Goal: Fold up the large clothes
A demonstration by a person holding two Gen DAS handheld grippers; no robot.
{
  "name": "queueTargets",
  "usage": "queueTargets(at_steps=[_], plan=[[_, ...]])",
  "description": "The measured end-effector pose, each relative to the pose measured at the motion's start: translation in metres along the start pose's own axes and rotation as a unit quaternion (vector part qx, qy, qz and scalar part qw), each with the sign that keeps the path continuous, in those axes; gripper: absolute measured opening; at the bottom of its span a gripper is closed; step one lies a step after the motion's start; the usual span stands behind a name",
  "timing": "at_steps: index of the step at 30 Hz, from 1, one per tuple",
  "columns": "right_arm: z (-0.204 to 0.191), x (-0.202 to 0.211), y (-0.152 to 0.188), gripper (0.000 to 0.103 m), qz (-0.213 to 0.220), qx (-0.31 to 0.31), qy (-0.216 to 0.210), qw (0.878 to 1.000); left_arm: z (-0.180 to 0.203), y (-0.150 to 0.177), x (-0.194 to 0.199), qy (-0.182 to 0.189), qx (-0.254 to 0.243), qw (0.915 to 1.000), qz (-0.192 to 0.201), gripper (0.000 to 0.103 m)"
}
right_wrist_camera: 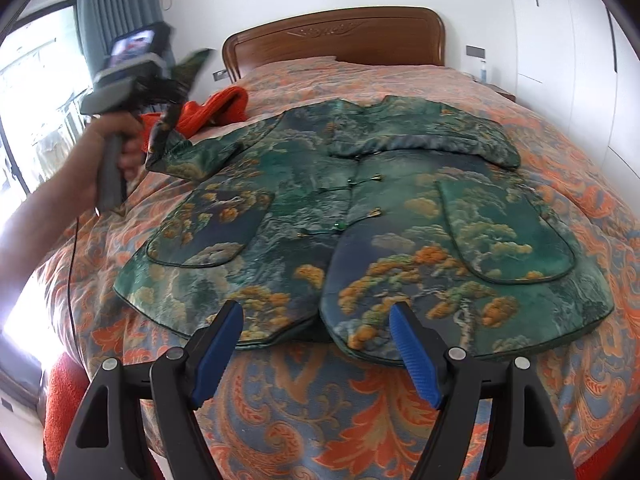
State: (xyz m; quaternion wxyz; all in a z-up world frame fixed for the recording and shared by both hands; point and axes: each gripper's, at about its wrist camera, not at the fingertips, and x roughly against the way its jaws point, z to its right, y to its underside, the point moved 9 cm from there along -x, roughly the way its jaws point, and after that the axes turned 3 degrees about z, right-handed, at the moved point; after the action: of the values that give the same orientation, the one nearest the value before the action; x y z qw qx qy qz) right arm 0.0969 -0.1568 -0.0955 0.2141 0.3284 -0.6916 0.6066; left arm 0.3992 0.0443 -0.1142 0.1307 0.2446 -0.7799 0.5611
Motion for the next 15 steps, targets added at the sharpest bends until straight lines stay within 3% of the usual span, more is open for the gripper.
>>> queueTargets(at_steps=[3,6,8,10,15], plan=[[0.005,0.002,-0.001,0.077,0.002,-0.004,0.003,1.000,0.041,0.023,-0.010,0.017,-0.063,0.9975,-0.026,0.016],[0.007,0.003,0.000,0.078,0.001,-0.007,0.002,1.000,0.065,0.045,-0.014,0.021,-0.099,0.9936,-0.049,0.033],[0.008,0.003,0.000,0.078,0.001,-0.008,0.002,1.000,0.069,0.055,-0.012,0.022,-0.114,0.9919,-0.053,0.072],[0.008,0.004,0.000,0.078,0.002,-0.007,0.002,1.000,0.072,0.058,-0.003,0.020,-0.125,0.9912,-0.039,0.086],[0.005,0.002,0.000,0.078,-0.001,-0.006,0.002,1.000,0.076,0.060,0.012,0.045,-0.126,0.9906,-0.030,0.093]])
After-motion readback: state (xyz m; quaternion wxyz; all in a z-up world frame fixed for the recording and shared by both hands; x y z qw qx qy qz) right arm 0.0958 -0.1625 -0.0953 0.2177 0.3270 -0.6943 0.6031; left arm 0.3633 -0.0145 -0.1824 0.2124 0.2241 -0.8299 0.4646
